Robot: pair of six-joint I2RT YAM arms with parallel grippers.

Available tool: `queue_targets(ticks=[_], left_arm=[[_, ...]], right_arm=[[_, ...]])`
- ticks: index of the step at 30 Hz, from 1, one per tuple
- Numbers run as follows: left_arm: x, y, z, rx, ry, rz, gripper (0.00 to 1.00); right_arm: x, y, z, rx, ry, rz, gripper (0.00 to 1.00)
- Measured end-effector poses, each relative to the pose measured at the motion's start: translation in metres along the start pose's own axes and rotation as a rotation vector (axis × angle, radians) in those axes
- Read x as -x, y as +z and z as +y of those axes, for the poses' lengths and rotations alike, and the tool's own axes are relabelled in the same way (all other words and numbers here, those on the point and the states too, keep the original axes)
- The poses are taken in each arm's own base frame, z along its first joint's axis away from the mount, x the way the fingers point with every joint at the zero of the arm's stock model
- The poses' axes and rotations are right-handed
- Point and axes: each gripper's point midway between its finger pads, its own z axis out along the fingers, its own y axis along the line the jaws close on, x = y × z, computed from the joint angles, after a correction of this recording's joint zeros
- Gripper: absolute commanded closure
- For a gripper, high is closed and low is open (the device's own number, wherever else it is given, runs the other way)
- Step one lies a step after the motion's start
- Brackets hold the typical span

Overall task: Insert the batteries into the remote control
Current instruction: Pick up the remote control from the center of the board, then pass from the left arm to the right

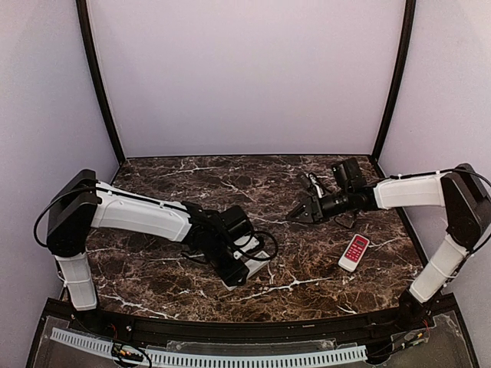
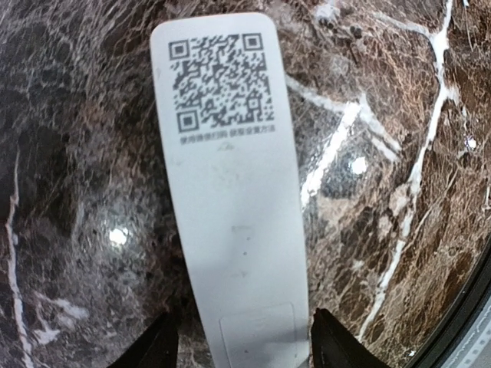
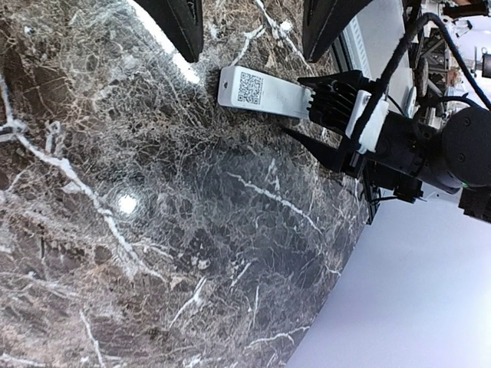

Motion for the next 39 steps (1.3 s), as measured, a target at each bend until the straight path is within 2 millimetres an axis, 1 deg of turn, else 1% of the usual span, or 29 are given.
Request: queue_targets(ticks=[1, 2, 4, 5, 6, 7, 8, 10, 13, 14, 15, 17, 18, 20, 23, 26, 28, 30, 31, 34, 37, 39], left_arm=[[0.002, 0.001, 0.0, 0.008, 0.008, -0.001, 0.5], [0.005, 0.002, 0.0, 0.015, 0.014, -0.003, 0.57], [0.009, 0.004, 0.001, 0.025, 0.026, -0.004, 0.66], [0.01, 0.005, 0.001, 0.029, 0.03, -0.005, 0.68], [0.011, 0.005, 0.001, 0.034, 0.036, -0.004, 0.72], [0.011, 0.004, 0.001, 0.036, 0.036, -0.002, 0.75], [0.011, 0.004, 0.002, 0.04, 0.042, -0.002, 0.78], [0.012, 0.003, 0.002, 0.046, 0.041, -0.002, 0.81], [0.02, -0.002, 0.004, 0.043, 0.039, -0.03, 0.84], [0.025, -0.007, 0.005, 0.036, 0.04, -0.052, 0.84], [0.031, -0.015, 0.005, 0.026, 0.04, -0.082, 0.85], [0.048, -0.035, 0.004, 0.007, 0.049, -0.165, 0.85], [0.059, -0.051, 0.003, -0.009, 0.057, -0.228, 0.85], [0.084, -0.095, -0.001, -0.046, 0.079, -0.387, 0.84], [0.117, -0.174, -0.013, -0.098, 0.14, -0.657, 0.84], [0.131, -0.238, -0.027, -0.135, 0.218, -0.877, 0.83], [0.135, -0.267, -0.038, -0.166, 0.267, -0.978, 0.83], [0.136, -0.281, -0.046, -0.199, 0.305, -1.044, 0.82], [0.137, -0.283, -0.05, -0.215, 0.319, -1.063, 0.82], [0.133, -0.28, -0.059, -0.28, 0.342, -1.091, 0.82], [0.13, -0.276, -0.065, -0.331, 0.343, -1.097, 0.82], [0.131, -0.279, -0.068, -0.356, 0.345, -1.11, 0.82]], right_arm=[[0.004, -0.005, 0.001, -0.001, -0.009, -0.018, 0.55], [0.006, -0.009, 0.002, -0.003, -0.014, -0.033, 0.53], [0.014, -0.02, 0.004, -0.007, -0.037, -0.079, 0.51], [0.018, -0.027, 0.005, -0.009, -0.05, -0.105, 0.5], [0.022, -0.034, 0.006, -0.011, -0.059, -0.129, 0.49], [0.026, -0.041, 0.008, -0.013, -0.074, -0.156, 0.47], [0.03, -0.048, 0.01, -0.015, -0.089, -0.181, 0.43], [0.039, -0.06, 0.015, -0.017, -0.122, -0.227, 0.31], [0.05, -0.074, 0.024, -0.019, -0.178, -0.278, 0.27], [0.053, -0.078, 0.029, -0.018, -0.199, -0.294, 0.26], [0.056, -0.082, 0.034, -0.016, -0.222, -0.309, 0.26], [0.062, -0.09, 0.046, -0.004, -0.267, -0.338, 0.24], [0.065, -0.094, 0.054, 0.009, -0.296, -0.354, 0.24], [0.073, -0.102, 0.071, 0.043, -0.357, -0.387, 0.22], [0.083, -0.112, 0.096, 0.111, -0.439, -0.425, 0.21], [0.087, -0.118, 0.121, 0.196, -0.512, -0.447, 0.21], [0.084, -0.115, 0.142, 0.264, -0.565, -0.442, 0.22], [0.079, -0.109, 0.163, 0.329, -0.614, -0.422, 0.22], [0.078, -0.105, 0.174, 0.362, -0.639, -0.412, 0.22], [0.076, -0.097, 0.206, 0.455, -0.721, -0.394, 0.22], [0.073, -0.09, 0.227, 0.519, -0.769, -0.376, 0.23], [0.072, -0.086, 0.238, 0.552, -0.795, -0.366, 0.25]])
